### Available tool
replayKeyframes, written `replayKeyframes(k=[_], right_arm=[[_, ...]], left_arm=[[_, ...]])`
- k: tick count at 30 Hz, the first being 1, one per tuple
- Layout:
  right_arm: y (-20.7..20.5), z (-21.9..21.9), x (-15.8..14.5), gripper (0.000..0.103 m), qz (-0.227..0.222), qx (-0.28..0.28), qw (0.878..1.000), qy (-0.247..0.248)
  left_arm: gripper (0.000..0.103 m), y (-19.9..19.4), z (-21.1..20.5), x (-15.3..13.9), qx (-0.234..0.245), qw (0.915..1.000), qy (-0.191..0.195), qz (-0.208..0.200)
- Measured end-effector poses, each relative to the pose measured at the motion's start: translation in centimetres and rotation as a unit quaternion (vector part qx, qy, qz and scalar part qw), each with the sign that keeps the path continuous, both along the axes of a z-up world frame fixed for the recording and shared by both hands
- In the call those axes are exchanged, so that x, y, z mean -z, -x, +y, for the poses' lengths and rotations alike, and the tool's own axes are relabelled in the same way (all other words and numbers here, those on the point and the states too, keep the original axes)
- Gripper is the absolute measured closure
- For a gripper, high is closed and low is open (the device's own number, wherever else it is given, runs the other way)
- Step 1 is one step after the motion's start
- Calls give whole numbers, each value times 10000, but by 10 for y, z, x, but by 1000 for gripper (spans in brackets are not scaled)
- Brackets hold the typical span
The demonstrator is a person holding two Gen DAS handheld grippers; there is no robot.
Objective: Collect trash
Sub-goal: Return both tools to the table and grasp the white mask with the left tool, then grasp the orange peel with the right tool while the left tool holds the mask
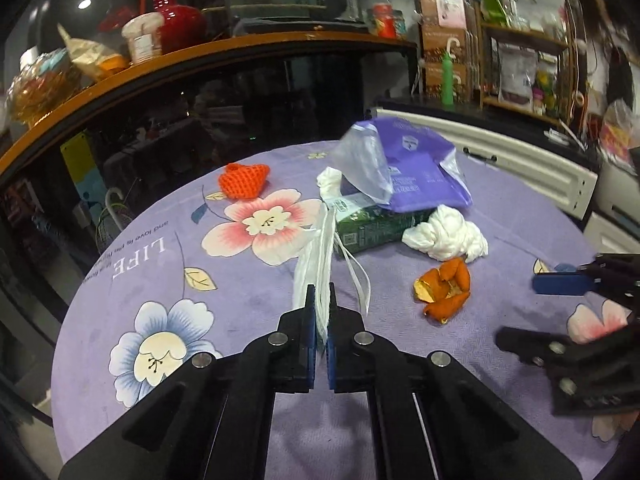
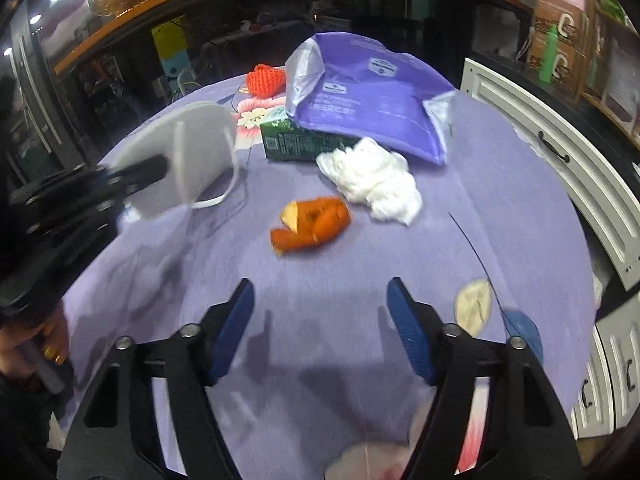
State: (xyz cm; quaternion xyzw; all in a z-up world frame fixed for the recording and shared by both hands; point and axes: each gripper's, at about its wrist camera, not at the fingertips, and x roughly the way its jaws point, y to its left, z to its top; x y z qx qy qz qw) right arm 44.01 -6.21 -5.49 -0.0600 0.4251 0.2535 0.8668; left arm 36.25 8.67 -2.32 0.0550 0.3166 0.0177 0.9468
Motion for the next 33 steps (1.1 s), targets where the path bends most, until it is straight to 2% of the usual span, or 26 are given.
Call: replayKeyframes(k=[5, 7, 13, 25, 33], right_arm=[[-28, 8, 5, 52, 238, 159, 9992, -288], [-38, 9, 7, 54, 358, 272, 9981, -431], [-56, 18, 20, 74, 731, 480, 9949, -511], [-40, 1, 17, 81, 677, 629, 9927, -772], [14, -33, -6, 82, 286, 584, 9944, -834]], left_arm=[[99, 12, 12, -7, -19, 9997, 193, -133], [99, 13, 15, -8, -6, 9996, 254, -151], [99, 13, 19, -5, 44, 9994, 299, -147], [99, 27, 20, -10, 34, 9989, 391, -267], [99, 63, 0, -31, 272, 9970, 552, -480]])
